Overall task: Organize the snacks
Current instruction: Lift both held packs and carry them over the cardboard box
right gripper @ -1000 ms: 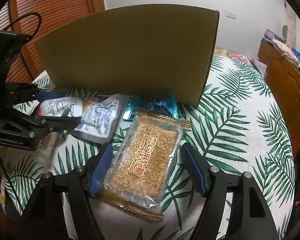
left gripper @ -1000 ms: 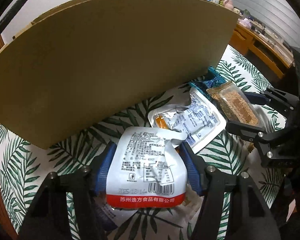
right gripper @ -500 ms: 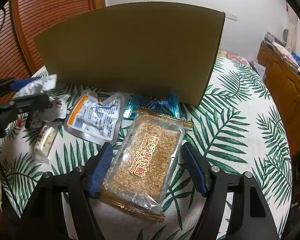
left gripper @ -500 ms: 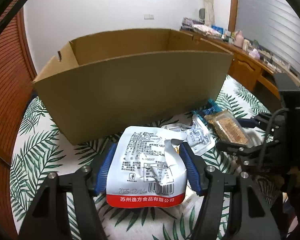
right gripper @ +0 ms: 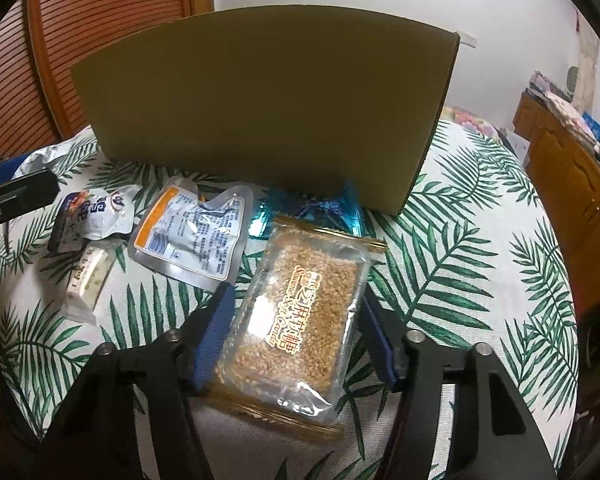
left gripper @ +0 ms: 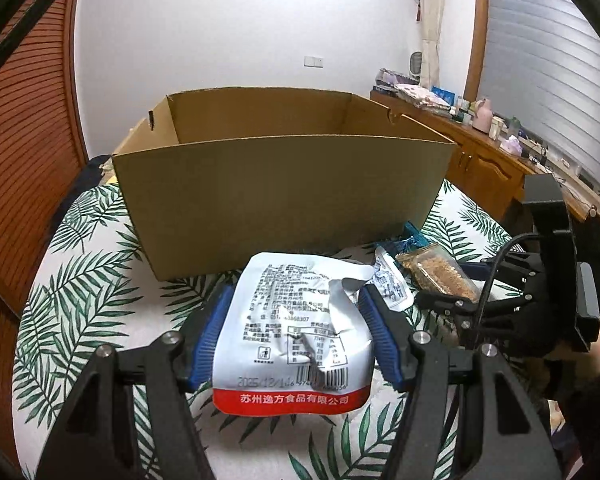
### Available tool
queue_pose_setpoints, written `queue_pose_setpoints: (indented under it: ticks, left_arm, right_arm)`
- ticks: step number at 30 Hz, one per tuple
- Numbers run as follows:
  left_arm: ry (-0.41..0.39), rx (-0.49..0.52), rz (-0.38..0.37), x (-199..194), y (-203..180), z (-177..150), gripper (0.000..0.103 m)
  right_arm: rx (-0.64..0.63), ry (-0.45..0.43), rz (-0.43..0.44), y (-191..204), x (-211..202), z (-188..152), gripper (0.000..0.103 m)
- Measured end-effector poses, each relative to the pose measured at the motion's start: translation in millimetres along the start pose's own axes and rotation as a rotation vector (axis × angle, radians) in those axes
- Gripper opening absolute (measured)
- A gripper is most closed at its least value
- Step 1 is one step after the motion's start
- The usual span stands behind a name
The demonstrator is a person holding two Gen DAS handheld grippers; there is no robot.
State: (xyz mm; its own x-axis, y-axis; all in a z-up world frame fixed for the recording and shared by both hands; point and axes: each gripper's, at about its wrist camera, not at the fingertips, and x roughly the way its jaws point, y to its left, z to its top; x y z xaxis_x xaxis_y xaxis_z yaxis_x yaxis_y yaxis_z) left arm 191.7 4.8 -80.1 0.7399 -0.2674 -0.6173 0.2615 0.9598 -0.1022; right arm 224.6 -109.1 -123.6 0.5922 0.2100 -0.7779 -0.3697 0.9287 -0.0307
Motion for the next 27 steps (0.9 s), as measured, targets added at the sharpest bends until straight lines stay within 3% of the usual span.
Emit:
queue_pose_setpoints:
  ticks: [4, 27]
  left_arm:
    - [-0.009, 0.004, 0.003, -5, 2, -3, 0.064]
    - [-0.077, 0.000, 0.029, -21, 0, 13, 0.064]
  right_arm:
    - [-0.002, 0.002, -0.003, -4, -6, -3, 0.045]
    - [0.030, -0.208, 0.017, -12, -94, -8, 0.044]
